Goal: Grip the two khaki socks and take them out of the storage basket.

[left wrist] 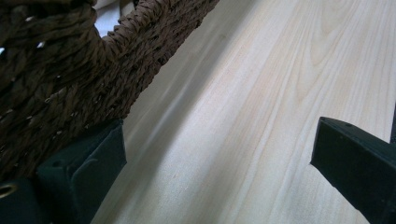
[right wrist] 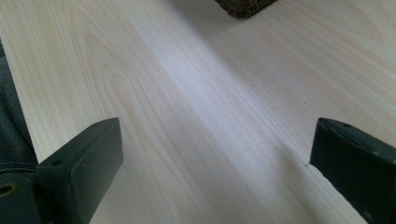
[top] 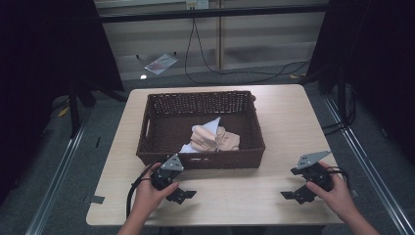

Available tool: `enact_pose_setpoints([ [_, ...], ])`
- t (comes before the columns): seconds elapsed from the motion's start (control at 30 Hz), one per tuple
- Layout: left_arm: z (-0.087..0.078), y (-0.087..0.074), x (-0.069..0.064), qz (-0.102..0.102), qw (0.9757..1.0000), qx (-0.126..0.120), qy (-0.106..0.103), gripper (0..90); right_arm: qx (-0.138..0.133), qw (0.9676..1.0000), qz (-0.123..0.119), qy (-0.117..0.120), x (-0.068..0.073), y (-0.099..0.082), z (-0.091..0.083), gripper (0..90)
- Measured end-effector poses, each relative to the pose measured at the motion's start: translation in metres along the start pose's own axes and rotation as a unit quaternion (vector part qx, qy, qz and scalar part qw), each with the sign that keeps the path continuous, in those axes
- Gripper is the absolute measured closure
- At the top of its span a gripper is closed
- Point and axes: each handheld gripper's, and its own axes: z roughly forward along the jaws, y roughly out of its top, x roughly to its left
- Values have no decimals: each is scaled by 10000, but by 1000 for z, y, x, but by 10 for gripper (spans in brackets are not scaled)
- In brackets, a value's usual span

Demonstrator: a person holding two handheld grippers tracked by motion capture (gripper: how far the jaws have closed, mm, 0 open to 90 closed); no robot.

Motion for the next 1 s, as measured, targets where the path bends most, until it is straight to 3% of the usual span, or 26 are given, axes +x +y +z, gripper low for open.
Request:
enact_pose_setpoints([
  [0.33, -2, 3, 0, -70, 9999, -24, -102, 31, -60, 10000, 17, 63, 0, 1, -1, 18],
  [0.7, -9, 14, -1, 10, 9994, 257, -249, 37, -79, 9999, 8, 145, 3, 2, -4, 18],
  [0.83, -13, 24, -2, 53, 9985, 290, -468, 41, -79, 9998, -8, 192, 4, 3, -4, 18],
  [1.0, -22, 34, -4, 120, 9976, 424, -529, 44, -134, 9997, -20, 222, 4, 3, -4, 18],
])
